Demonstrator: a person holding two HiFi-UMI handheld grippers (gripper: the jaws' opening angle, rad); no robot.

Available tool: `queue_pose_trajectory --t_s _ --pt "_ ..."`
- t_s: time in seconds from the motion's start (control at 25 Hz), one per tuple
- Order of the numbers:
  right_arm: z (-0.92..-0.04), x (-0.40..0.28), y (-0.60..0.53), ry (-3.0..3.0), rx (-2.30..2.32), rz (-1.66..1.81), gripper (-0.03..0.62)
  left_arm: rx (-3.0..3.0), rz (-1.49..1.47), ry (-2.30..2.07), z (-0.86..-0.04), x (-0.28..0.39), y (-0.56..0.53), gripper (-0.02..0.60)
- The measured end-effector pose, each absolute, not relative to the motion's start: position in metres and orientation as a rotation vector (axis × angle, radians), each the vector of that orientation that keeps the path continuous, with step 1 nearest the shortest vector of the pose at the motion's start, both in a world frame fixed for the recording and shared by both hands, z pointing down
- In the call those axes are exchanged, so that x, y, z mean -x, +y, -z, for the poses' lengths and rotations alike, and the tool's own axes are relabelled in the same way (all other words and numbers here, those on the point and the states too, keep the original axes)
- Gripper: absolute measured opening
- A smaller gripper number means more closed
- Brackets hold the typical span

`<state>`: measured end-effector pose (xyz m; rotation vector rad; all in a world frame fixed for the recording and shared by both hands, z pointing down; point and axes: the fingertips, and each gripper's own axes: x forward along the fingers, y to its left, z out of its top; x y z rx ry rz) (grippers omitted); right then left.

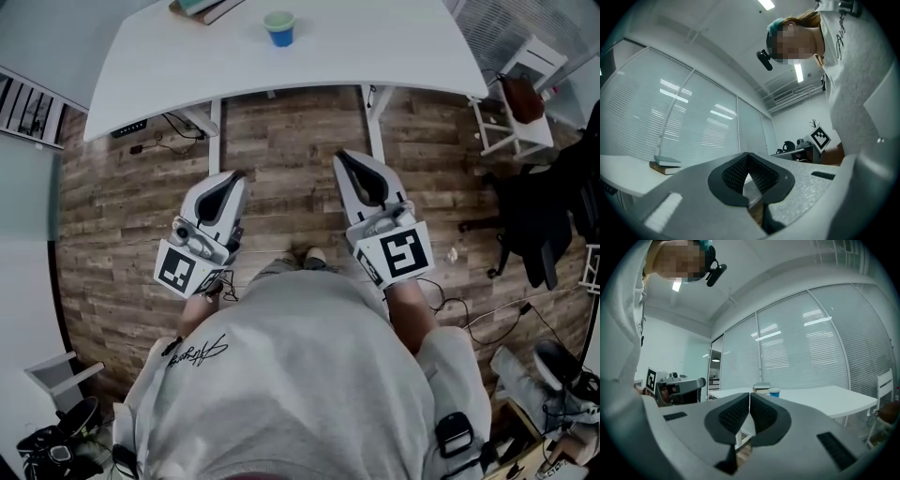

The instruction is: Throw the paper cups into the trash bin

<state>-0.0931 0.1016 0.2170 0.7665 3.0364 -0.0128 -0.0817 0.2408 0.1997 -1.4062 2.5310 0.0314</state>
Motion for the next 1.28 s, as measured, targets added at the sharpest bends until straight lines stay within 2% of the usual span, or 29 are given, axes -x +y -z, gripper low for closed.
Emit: queue_pose_trajectory --t_s 0.6,1.28 --pt "-0.221 0.108 0.107 3.027 -0.815 0.043 0.011 1.374 -0.057 2.552 -0.199 0.086 0.248 0.003" --pt "-0.216 0.187 0.11 3.046 -0.748 0.043 0.011 1.419 -0.034 2.524 -0.201 0.178 0.252 0.004"
